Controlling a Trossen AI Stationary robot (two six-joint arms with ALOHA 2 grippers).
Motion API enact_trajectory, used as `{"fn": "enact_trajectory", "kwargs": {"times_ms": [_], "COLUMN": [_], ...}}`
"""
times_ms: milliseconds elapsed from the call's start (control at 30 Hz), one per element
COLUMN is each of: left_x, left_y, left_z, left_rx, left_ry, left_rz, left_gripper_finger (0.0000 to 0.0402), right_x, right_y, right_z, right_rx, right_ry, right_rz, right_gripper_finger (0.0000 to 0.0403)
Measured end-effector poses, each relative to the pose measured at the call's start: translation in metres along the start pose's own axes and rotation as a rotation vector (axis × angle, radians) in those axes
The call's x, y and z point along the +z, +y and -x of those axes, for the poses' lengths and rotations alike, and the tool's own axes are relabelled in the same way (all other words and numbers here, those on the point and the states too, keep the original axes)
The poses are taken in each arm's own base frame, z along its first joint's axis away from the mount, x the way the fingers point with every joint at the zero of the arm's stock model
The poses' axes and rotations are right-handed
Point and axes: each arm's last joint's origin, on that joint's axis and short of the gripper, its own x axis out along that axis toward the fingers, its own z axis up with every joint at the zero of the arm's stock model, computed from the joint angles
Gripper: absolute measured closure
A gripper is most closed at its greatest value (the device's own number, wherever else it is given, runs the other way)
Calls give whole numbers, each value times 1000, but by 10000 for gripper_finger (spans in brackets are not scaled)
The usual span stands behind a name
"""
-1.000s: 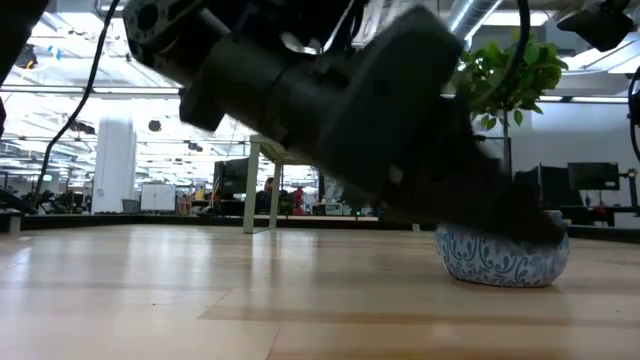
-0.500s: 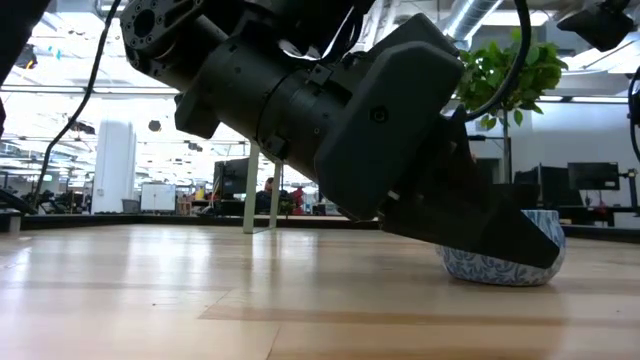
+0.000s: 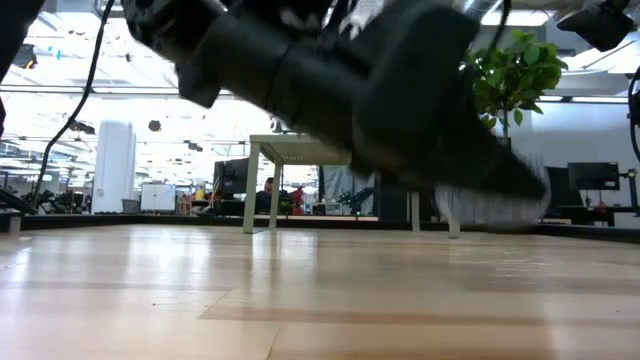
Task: Pick & Place candle stick holders
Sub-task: Put the light blue scented candle on the shelf
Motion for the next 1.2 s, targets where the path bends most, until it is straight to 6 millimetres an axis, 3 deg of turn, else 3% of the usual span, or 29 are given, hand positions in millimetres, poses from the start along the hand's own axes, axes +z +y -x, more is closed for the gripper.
{"fn": "enact_trajectory", "kwargs": {"times_ms": [167, 367, 533, 700, 1000, 1200], "left_x": [28, 75, 109, 127, 128, 114], "left_y": [7, 30, 63, 102, 174, 203], "left_z": [18, 54, 87, 114, 132, 131], "left_rx": [131, 397, 620, 818, 1037, 1002], "left_ry": [-38, -101, -141, -113, -29, 26], "left_rz": [-22, -6, 34, 45, 62, 164], "left_gripper_finger": [88, 87, 86, 86, 86, 86], "right_x": [0, 0, 0, 0, 1, 1], "right_y": [0, 0, 0, 0, 0, -1], "right_z": [0, 0, 0, 0, 0, 0], "right_rx": [0, -2, -6, -14, -18, -18], "right_ry": [0, -2, -8, -17, -23, -23], "right_rz": [0, 0, 0, 1, 1, 1], "right_gripper_finger": [26, 26, 26, 26, 26, 26]}}
